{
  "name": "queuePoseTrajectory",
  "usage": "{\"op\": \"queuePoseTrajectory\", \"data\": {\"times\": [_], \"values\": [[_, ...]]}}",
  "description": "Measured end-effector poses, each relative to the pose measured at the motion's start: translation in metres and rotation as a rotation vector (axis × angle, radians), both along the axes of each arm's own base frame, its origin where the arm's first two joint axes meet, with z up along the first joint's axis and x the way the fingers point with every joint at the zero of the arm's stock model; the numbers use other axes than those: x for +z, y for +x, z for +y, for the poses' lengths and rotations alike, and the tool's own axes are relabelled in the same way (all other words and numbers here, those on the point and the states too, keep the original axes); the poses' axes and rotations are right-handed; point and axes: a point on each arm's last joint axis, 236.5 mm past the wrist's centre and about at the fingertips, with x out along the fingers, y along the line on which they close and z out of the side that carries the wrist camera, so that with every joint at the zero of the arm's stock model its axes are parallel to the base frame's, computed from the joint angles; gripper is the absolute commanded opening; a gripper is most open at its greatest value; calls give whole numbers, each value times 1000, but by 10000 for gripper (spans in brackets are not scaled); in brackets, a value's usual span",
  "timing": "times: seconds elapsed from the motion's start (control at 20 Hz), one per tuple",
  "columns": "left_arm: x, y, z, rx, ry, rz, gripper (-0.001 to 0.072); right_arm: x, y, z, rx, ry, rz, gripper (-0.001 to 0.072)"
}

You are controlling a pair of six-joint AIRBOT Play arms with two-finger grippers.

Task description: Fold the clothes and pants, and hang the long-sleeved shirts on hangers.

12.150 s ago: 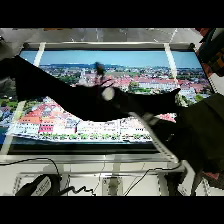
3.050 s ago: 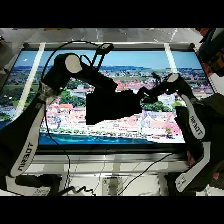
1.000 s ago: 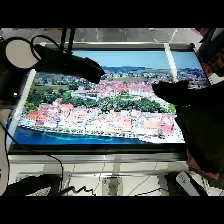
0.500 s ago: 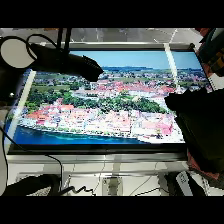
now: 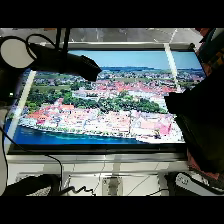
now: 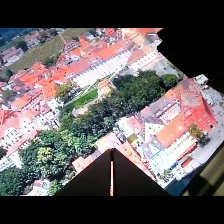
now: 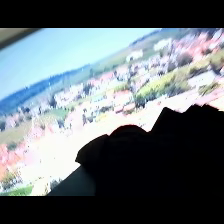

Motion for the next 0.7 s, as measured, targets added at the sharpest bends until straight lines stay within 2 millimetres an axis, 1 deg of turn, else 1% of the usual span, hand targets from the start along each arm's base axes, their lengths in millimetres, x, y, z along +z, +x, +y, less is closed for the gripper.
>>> {"op": "queuePoseTrajectory", "data": {"times": [0.05,0.1,0.15,0.2,0.25,0.35,0.4,0.45,0.5,0.6,0.7], "values": [[-2,2,3,9,14,-6,8,-20,12,4,19,20,36,37],[-2,4,5,15,24,-11,8,-42,24,8,36,38,75,157],[-3,6,8,22,35,-16,8,-59,34,11,46,53,102,334],[-4,7,10,30,48,-22,8,-76,42,11,47,67,127,385],[-5,9,13,37,59,-27,8,-90,47,10,39,85,149,393],[-6,12,17,49,77,-36,8,-107,51,2,6,107,177,395],[-7,13,19,54,86,-40,8,-112,49,-4,-13,117,189,467],[-8,15,21,60,96,-44,8,-116,45,-12,-31,125,203,565],[-8,16,23,64,102,-47,8,-117,38,-21,-54,131,214,577],[-10,20,30,82,131,-61,8,-116,18,-39,-96,148,251,599],[-12,29,45,122,189,-88,7,-113,-9,-56,-136,161,301,598]]}}
